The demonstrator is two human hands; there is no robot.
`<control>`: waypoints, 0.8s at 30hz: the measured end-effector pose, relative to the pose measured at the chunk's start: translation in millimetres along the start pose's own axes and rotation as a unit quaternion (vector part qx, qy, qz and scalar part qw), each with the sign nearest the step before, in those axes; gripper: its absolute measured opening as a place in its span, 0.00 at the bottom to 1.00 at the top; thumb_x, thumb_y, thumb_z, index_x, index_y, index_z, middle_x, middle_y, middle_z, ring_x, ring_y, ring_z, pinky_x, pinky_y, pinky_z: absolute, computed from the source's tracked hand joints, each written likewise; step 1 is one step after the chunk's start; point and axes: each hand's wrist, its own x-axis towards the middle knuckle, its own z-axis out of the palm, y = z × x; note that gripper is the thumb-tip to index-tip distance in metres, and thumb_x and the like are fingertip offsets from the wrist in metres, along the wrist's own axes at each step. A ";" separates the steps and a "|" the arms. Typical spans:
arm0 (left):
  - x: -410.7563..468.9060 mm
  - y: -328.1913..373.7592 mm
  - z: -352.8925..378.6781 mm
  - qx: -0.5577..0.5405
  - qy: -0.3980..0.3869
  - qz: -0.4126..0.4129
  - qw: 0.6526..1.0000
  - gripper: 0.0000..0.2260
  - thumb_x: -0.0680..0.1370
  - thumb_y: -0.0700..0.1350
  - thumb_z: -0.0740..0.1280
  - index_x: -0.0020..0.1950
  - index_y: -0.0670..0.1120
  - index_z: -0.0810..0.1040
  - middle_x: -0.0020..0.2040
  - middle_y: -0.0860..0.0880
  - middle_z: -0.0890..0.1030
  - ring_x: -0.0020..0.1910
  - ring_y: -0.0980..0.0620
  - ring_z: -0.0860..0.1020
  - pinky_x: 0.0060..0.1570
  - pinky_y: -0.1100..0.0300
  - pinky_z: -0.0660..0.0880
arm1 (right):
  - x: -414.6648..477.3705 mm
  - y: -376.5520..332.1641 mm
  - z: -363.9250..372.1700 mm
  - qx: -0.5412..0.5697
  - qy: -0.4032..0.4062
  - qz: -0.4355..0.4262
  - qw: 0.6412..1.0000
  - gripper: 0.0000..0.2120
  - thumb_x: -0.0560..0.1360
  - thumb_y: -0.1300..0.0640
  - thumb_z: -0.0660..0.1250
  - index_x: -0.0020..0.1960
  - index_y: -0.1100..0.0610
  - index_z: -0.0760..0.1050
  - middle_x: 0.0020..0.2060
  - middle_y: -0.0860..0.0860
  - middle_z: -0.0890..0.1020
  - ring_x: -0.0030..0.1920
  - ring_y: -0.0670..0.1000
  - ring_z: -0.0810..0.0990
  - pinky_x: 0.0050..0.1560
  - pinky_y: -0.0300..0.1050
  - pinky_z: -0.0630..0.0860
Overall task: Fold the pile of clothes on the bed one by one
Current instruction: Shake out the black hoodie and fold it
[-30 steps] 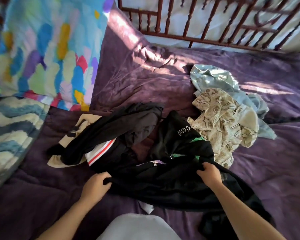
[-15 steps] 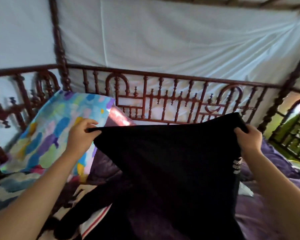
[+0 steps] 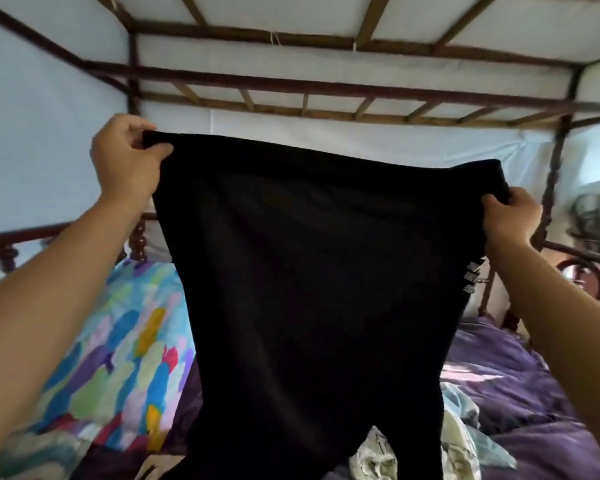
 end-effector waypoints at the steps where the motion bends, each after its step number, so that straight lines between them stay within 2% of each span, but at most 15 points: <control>1: 2.7 6.5 -2.9 -0.008 0.008 0.003 1.000 0.12 0.69 0.39 0.72 0.50 0.48 0.77 0.49 0.43 0.81 0.46 0.50 0.79 0.52 0.55 0.77 | 1.7 -8.0 -0.9 0.002 0.004 -0.011 1.000 0.09 0.75 0.63 0.60 0.53 0.63 0.75 0.32 0.52 0.71 0.38 0.49 0.71 0.31 0.28 0.65; 3: 5.1 14.9 -9.1 -0.010 0.016 0.007 1.000 0.10 0.70 0.40 0.72 0.47 0.51 0.76 0.50 0.44 0.81 0.49 0.48 0.80 0.53 0.54 0.78 | 3.5 -18.9 -1.6 0.007 0.006 -0.022 1.000 0.12 0.75 0.63 0.60 0.55 0.67 0.74 0.31 0.50 0.69 0.35 0.47 0.70 0.26 0.25 0.64; 6: 3.6 13.8 -13.7 0.002 0.014 0.005 1.000 0.10 0.70 0.39 0.72 0.50 0.46 0.78 0.51 0.43 0.81 0.51 0.45 0.80 0.54 0.52 0.77 | 3.6 -17.7 3.5 0.001 -0.014 -0.019 1.000 0.09 0.75 0.63 0.60 0.52 0.65 0.75 0.37 0.56 0.72 0.42 0.51 0.70 0.26 0.26 0.63; 7: 1.4 10.4 -13.6 0.011 0.010 0.000 1.000 0.11 0.71 0.39 0.72 0.53 0.43 0.78 0.51 0.42 0.81 0.51 0.45 0.80 0.54 0.52 0.77 | 3.4 -12.6 7.1 0.005 -0.024 -0.015 1.000 0.05 0.74 0.62 0.61 0.49 0.61 0.74 0.35 0.55 0.73 0.42 0.51 0.71 0.30 0.29 0.66; 8: -1.8 5.9 -12.8 0.025 0.007 -0.004 1.000 0.12 0.71 0.38 0.72 0.54 0.42 0.78 0.52 0.41 0.81 0.51 0.45 0.80 0.54 0.53 0.76 | 2.8 -6.5 11.5 0.009 -0.033 -0.009 0.999 0.03 0.74 0.62 0.61 0.47 0.59 0.72 0.33 0.53 0.72 0.42 0.52 0.71 0.35 0.37 0.69; 11: -11.0 -13.4 -7.7 0.082 -0.007 -0.029 0.996 0.12 0.71 0.38 0.71 0.54 0.41 0.78 0.52 0.40 0.81 0.52 0.44 0.79 0.54 0.55 0.74 | -2.4 16.1 23.9 -0.029 -0.057 0.011 0.998 0.03 0.73 0.63 0.61 0.45 0.59 0.72 0.34 0.56 0.74 0.40 0.53 0.72 0.39 0.45 0.66; 14: -18.5 -34.0 0.3 0.121 -0.031 -0.064 0.990 0.12 0.71 0.39 0.72 0.54 0.41 0.78 0.53 0.40 0.81 0.52 0.43 0.79 0.53 0.55 0.73 | -11.0 39.2 35.9 -0.073 -0.080 0.031 0.994 0.08 0.74 0.62 0.61 0.51 0.61 0.75 0.41 0.58 0.76 0.41 0.55 0.74 0.41 0.46 0.67; 17: -21.6 -44.7 9.1 0.124 -0.038 -0.081 0.988 0.13 0.71 0.39 0.72 0.55 0.42 0.78 0.53 0.41 0.81 0.53 0.43 0.79 0.54 0.56 0.72 | -12.4 50.1 44.1 -0.077 -0.084 0.046 0.992 0.11 0.75 0.62 0.60 0.55 0.62 0.75 0.42 0.57 0.76 0.42 0.55 0.73 0.42 0.46 0.67; 19: -18.3 -45.5 13.2 0.112 -0.044 -0.072 0.990 0.14 0.71 0.39 0.72 0.55 0.42 0.78 0.54 0.40 0.81 0.54 0.44 0.79 0.55 0.56 0.73 | -8.5 49.5 45.2 -0.059 -0.077 0.048 0.994 0.10 0.75 0.64 0.59 0.54 0.63 0.74 0.42 0.57 0.74 0.42 0.53 0.72 0.41 0.44 0.65; 21: -13.9 -44.3 15.4 0.085 -0.051 -0.067 0.993 0.15 0.70 0.39 0.72 0.55 0.44 0.78 0.53 0.40 0.81 0.53 0.43 0.79 0.55 0.52 0.76 | -4.0 46.6 42.1 -0.036 -0.067 0.045 0.996 0.09 0.75 0.64 0.58 0.53 0.61 0.74 0.39 0.56 0.74 0.40 0.53 0.72 0.40 0.42 0.65; 23: -14.3 -43.4 17.7 0.055 -0.068 -0.076 0.993 0.15 0.69 0.38 0.72 0.54 0.47 0.78 0.50 0.40 0.81 0.48 0.43 0.80 0.50 0.49 0.78 | -2.0 45.1 36.8 -0.027 -0.067 0.048 0.996 0.07 0.76 0.63 0.58 0.51 0.56 0.72 0.34 0.52 0.72 0.33 0.49 0.70 0.36 0.40 0.65; 24: -17.3 -44.3 19.5 0.038 -0.084 -0.086 0.992 0.14 0.70 0.37 0.72 0.54 0.48 0.78 0.46 0.41 0.80 0.44 0.46 0.80 0.47 0.52 0.78 | -2.9 46.1 33.6 -0.030 -0.069 0.048 0.996 0.05 0.76 0.62 0.58 0.50 0.55 0.70 0.32 0.50 0.70 0.32 0.48 0.68 0.33 0.41 0.64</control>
